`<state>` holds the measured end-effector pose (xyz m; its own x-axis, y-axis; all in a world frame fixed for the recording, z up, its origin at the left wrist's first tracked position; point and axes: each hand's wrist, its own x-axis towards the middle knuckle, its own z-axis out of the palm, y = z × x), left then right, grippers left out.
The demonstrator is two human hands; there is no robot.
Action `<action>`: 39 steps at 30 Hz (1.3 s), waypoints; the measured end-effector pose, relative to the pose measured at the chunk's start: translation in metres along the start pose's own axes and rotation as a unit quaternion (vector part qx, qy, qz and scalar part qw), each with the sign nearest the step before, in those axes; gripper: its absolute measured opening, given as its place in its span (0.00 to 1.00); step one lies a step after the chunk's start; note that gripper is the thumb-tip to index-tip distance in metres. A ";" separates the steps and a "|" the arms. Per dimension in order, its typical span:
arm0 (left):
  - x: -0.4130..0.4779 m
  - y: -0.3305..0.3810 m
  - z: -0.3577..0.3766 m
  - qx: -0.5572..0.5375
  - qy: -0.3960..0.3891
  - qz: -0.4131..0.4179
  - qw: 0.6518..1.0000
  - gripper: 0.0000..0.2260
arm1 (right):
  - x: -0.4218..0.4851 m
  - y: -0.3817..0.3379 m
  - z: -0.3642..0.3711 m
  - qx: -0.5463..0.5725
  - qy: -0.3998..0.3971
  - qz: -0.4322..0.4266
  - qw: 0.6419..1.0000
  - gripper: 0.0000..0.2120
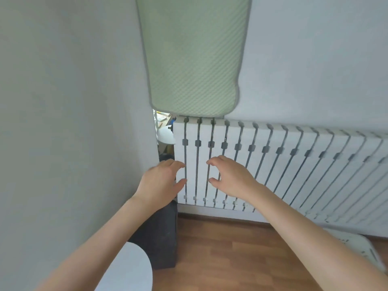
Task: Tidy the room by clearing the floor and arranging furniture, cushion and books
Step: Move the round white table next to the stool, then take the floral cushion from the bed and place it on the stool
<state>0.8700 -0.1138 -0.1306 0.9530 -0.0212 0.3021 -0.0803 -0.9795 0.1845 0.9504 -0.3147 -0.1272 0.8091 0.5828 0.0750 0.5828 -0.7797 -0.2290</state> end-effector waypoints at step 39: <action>-0.026 0.329 -0.016 -0.252 -0.041 0.523 0.813 0.19 | -0.404 0.002 -0.110 -0.106 0.256 0.540 0.795 0.24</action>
<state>0.8144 -0.4321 -0.0625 0.3003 -0.8235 0.4814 -0.9496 -0.2107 0.2319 0.6330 -0.5771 -0.0510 0.7383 -0.5804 0.3437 -0.5169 -0.8142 -0.2645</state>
